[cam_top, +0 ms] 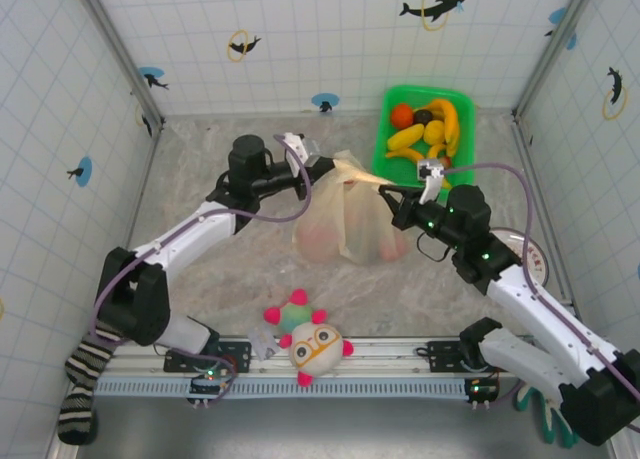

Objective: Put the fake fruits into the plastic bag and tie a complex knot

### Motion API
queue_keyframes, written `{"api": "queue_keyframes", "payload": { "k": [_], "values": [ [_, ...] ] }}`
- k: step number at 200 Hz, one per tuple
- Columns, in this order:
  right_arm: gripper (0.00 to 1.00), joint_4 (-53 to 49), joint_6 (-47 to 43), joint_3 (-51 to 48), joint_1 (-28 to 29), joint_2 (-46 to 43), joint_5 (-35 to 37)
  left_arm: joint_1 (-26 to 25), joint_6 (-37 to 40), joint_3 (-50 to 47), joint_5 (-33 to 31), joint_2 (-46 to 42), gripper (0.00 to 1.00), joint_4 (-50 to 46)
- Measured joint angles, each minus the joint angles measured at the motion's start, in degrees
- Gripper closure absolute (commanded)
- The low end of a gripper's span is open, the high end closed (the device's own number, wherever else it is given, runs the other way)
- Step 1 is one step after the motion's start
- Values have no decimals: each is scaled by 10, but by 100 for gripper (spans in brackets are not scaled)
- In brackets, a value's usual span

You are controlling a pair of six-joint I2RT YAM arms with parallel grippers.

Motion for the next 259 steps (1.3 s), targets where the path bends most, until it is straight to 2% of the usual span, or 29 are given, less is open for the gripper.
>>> {"api": "queue_keyframes", "payload": {
  "k": [57, 85, 130, 173, 203, 218, 243, 254, 259],
  "values": [
    [100, -195, 17, 50, -1, -28, -11, 0, -43, -89, -85, -79, 100, 20],
    [100, -267, 22, 50, -2, -39, 24, -1, -67, -132, -150, -124, 100, 18],
    [100, -316, 26, 50, -9, -44, 88, -3, -129, -192, -234, -167, 100, 7],
    [100, -316, 24, 16, -73, -43, 110, 21, -202, -252, -294, -182, 100, 6],
    [100, -339, 17, -20, -173, -42, 156, 99, -241, -273, -395, -189, 100, 0],
    [100, -341, 14, -36, -192, -40, 143, 103, -250, -276, -413, -192, 100, -2],
    [100, -315, 14, -49, -195, -40, 91, 103, -254, -277, -404, -193, 100, -2],
    [84, -307, 13, -49, -195, -40, 69, 103, -255, -277, -395, -197, 100, -2],
    [71, -303, 11, -49, -195, -40, 60, 103, -256, -277, -391, -200, 100, -3]
  ]
}}
